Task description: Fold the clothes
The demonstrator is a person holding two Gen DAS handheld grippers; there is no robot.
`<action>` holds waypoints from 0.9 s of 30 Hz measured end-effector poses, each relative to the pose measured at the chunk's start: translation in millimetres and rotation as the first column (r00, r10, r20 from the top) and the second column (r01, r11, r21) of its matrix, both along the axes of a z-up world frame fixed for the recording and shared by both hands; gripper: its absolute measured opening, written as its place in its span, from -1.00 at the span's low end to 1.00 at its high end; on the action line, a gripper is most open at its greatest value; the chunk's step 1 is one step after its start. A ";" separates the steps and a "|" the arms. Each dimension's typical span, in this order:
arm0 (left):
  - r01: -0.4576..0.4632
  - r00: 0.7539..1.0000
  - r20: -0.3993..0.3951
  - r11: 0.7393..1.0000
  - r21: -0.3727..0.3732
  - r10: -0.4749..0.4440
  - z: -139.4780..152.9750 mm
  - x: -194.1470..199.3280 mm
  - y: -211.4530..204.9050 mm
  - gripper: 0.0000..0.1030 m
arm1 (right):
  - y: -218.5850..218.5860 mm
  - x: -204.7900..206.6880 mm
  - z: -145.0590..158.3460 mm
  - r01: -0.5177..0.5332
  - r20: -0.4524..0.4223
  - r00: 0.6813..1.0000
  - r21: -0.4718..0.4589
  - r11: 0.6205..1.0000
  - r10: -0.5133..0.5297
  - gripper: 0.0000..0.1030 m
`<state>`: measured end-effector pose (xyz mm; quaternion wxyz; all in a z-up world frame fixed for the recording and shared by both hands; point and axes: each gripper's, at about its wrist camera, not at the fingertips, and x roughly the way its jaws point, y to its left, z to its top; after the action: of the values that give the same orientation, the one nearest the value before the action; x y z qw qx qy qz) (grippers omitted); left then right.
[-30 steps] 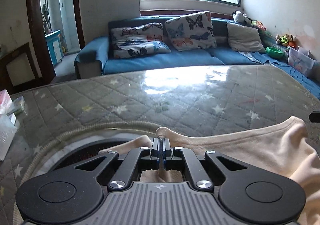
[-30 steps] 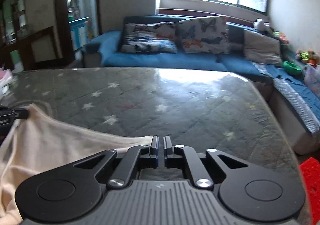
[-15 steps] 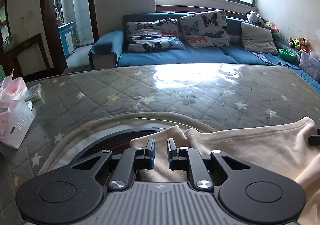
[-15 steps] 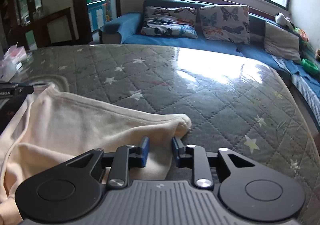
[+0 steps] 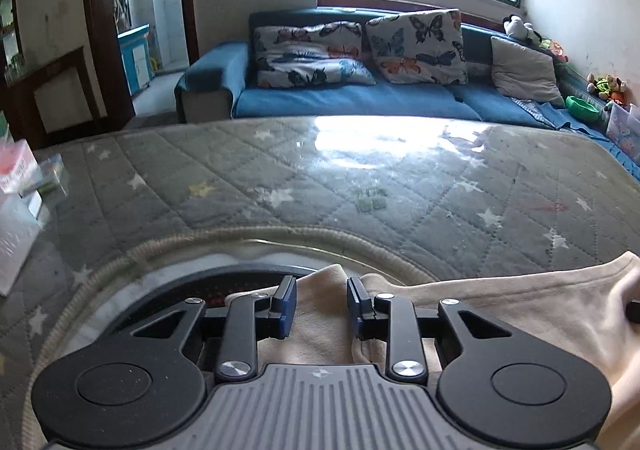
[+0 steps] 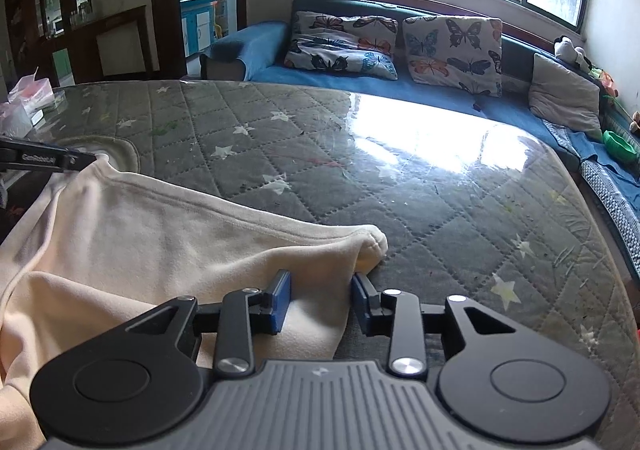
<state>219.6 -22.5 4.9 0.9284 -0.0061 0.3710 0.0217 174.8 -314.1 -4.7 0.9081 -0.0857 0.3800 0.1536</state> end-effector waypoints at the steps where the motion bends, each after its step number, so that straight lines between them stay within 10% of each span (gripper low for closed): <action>1: 0.000 1.000 0.001 1.000 0.003 0.000 -0.4 0.8 -0.6 -0.41 | -0.1 0.1 -0.1 -0.001 0.001 1.000 0.000 1.000 0.001 -0.35; 15: -0.073 0.994 0.076 0.997 -0.006 0.073 21.5 -30.1 27.3 -0.92 | 2.8 -18.7 17.2 -0.034 0.030 0.999 0.002 0.999 0.034 -0.34; 27: -0.190 0.946 0.237 0.971 -0.145 0.220 79.9 -149.9 92.1 -0.93 | 57.8 -131.3 52.2 -0.395 0.022 0.918 0.156 0.905 0.396 -0.31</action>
<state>69.7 69.6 84.8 0.9585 -0.1033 0.2482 0.0949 43.6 -256.3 47.5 0.8602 -0.0881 0.3458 0.3643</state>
